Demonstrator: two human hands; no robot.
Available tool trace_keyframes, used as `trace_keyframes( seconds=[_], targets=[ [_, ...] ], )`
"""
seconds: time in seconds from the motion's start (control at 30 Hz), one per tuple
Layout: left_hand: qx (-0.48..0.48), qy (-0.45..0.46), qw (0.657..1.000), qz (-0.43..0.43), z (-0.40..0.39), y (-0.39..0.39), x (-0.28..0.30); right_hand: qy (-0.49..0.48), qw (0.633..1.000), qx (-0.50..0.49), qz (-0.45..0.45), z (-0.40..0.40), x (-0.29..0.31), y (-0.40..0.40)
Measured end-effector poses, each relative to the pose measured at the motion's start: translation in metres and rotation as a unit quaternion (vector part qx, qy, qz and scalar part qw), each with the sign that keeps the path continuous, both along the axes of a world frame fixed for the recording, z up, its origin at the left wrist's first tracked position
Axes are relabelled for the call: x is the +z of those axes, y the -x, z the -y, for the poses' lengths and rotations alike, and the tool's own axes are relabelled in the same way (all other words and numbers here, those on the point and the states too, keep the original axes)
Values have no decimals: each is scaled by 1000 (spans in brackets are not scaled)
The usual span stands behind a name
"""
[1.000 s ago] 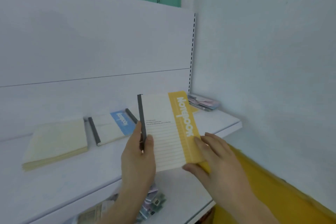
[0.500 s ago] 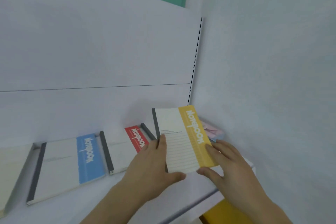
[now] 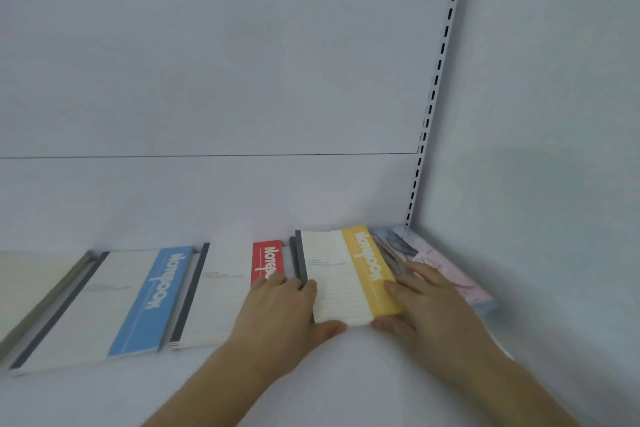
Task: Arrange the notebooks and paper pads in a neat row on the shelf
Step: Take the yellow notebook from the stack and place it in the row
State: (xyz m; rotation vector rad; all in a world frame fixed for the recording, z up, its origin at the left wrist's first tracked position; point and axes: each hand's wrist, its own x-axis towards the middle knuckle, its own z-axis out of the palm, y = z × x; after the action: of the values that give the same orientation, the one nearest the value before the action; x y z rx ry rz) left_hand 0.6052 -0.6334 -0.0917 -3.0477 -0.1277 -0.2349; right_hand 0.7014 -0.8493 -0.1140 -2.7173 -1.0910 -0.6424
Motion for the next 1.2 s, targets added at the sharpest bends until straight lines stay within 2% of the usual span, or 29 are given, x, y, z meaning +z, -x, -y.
trace_keyframes(
  seconds=[0.17, 0.53, 0.8, 1.0, 1.1, 1.2],
  targets=[
    [30, -15, 999, -8, 3, -4, -5, 56, 997, 18, -51, 1, 1, -15],
    [22, 47, 998, -22, 0, -10, 2, 126, 986, 76, -82, -1, 12, -44],
    [49, 106, 993, -17, 6, -10, -2, 110, 983, 98, -109, 3, 11, -48],
    [70, 90, 993, -16, 15, -5, -2, 94, 988, 90, -84, 7, 6, -40],
    [74, 84, 994, 12, 19, -3, -4, 83, 990, 81, -76, 9, 5, -39],
    [74, 124, 988, 56, 22, 4, -3, 4, 995, 88, -47, 9, 10, -37]
  ],
)
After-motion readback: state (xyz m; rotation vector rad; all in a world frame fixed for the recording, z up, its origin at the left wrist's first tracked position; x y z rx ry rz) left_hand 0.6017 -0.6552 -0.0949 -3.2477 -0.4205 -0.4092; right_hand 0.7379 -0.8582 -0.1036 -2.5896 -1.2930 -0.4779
